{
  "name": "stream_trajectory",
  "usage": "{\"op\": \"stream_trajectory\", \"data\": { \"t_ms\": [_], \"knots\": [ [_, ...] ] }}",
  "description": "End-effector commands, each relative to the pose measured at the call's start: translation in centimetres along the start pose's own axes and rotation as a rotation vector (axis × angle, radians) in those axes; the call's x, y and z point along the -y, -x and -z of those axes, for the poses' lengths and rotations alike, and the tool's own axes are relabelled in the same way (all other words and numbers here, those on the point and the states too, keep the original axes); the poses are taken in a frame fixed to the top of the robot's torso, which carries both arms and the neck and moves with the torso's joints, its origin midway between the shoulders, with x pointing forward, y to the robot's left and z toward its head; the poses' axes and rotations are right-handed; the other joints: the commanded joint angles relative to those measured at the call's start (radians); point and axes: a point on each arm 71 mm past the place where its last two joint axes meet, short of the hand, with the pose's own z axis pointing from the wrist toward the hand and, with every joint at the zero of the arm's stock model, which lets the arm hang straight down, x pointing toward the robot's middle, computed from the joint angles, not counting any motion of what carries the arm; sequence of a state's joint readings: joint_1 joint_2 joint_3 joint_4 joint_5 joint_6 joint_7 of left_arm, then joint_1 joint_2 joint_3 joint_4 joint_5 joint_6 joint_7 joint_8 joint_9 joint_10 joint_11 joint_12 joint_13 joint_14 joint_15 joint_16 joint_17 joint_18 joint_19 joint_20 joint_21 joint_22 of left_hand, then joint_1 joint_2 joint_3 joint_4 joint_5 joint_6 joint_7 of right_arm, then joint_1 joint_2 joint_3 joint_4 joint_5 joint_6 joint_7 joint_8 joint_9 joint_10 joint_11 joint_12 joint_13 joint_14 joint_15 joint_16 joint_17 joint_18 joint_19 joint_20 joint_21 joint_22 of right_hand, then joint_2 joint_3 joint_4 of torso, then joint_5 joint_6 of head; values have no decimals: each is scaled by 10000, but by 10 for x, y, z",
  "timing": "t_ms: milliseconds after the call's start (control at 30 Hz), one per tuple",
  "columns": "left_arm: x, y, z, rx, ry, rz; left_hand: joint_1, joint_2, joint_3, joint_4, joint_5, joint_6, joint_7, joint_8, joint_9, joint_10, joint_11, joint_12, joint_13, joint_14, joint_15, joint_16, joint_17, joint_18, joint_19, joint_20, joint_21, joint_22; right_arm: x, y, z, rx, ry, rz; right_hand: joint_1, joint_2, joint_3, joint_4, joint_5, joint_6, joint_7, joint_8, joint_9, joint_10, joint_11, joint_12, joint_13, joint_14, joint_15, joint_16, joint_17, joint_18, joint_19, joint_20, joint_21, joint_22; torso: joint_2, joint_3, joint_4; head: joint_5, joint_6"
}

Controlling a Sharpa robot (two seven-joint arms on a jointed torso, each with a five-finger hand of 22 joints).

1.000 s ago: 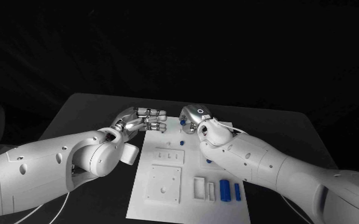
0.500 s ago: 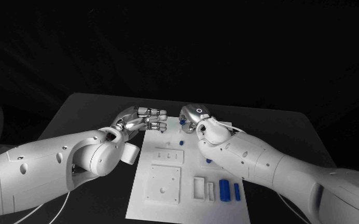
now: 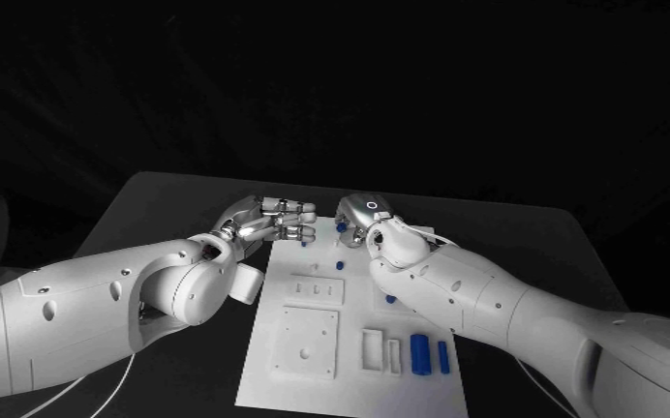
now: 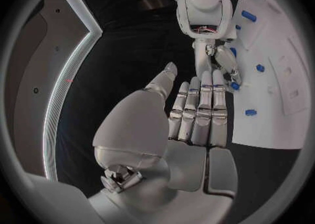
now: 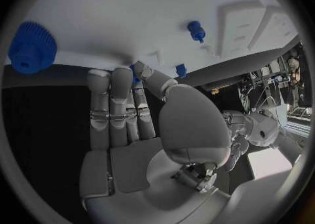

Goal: Assemble the parts on the task board

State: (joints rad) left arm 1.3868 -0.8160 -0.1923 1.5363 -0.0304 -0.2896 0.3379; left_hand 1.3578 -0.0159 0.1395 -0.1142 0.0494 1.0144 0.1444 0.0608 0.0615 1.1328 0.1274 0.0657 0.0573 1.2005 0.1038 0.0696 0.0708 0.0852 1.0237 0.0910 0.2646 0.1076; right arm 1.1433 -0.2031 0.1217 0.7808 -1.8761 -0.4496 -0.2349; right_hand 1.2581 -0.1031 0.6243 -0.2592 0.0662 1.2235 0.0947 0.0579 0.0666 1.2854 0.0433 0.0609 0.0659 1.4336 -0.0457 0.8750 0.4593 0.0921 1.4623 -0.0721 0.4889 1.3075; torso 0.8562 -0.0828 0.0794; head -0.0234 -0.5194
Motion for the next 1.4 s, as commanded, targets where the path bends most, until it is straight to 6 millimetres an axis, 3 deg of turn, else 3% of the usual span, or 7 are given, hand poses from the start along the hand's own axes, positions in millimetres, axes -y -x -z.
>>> {"op": "stream_trajectory", "data": {
  "t_ms": [33,233,733,967,1133,1267,1400],
  "knots": [
    [3,-3,-1,-116,-96,-36,-3,14,-33,-23,41,66,16,14,15,-84,-1,-64,2,-17,26,-30,-10,-79,-73,-6,23,-11,0,-5,1,-305,105,-298,-219,-121,-432,156,109,-537,112,39,-26,-653,209,-30,-67,-36,140,-65,-43,247,-13,145,-457,259,7,-1,-1,27,-22],
    [4,0,0,-40,-117,-62,-25,-10,-16,0,40,53,20,12,14,-96,5,-63,3,-20,30,-29,-9,-78,-93,-1,74,-49,1,2,5,322,296,-761,251,-353,-2994,662,863,-1424,21,36,-46,-2121,553,-31,-76,-82,339,-188,-227,608,217,403,-2080,-636,-37,29,-90,111,-23],
    [7,11,4,209,-157,-132,-6,-24,-16,-12,41,57,20,14,15,-102,5,-62,3,-23,30,-30,-10,-77,-95,-1,78,-57,24,46,20,1422,536,-1389,876,-733,-3291,1300,1025,-1462,7,37,-47,-2352,622,-34,-81,-32,379,-232,-381,722,382,450,-2763,-950,-131,143,-332,319,14],
    [7,16,6,314,-145,-152,2,-28,-16,-12,41,58,21,14,15,-114,10,-62,3,-31,34,-30,-11,-75,-100,2,82,-67,55,60,27,787,318,-946,369,-590,-1439,378,876,-986,114,46,-31,583,-109,170,25,-323,-71,-245,-253,454,78,76,-2657,-602,-202,199,-474,384,16],
    [6,17,6,328,-141,-153,2,-28,-16,-12,41,58,21,14,15,-114,10,-62,3,-31,34,-30,-11,-75,-100,2,82,-67,73,59,31,242,94,-607,273,-712,-2715,536,1058,-1271,-10,50,-31,1455,-517,1186,862,-301,-323,-202,-46,32,101,-257,-2680,-482,-212,243,-515,423,15],
    [6,19,6,309,-103,-144,66,-47,11,-65,45,39,27,11,13,-123,13,-63,3,-38,32,-33,-13,-70,-103,-1,93,-75,82,54,36,-206,-82,-405,325,-582,-4707,886,1788,-1535,-224,132,1,-722,-730,6626,6081,-326,-473,946,1302,-298,398,-403,184,656,-206,239,-491,412,41],
    [6,20,6,307,-87,-145,82,-56,19,-86,46,33,33,13,14,-134,17,-63,3,-49,37,-35,-14,-72,-113,2,93,-77,91,48,39,-648,-366,-395,336,-563,-5247,1215,1907,-1898,-175,47,-30,-1099,-744,9283,9090,-299,-429,2010,3827,-283,420,-366,2359,981,-210,237,-497,388,18]
  ]
}}
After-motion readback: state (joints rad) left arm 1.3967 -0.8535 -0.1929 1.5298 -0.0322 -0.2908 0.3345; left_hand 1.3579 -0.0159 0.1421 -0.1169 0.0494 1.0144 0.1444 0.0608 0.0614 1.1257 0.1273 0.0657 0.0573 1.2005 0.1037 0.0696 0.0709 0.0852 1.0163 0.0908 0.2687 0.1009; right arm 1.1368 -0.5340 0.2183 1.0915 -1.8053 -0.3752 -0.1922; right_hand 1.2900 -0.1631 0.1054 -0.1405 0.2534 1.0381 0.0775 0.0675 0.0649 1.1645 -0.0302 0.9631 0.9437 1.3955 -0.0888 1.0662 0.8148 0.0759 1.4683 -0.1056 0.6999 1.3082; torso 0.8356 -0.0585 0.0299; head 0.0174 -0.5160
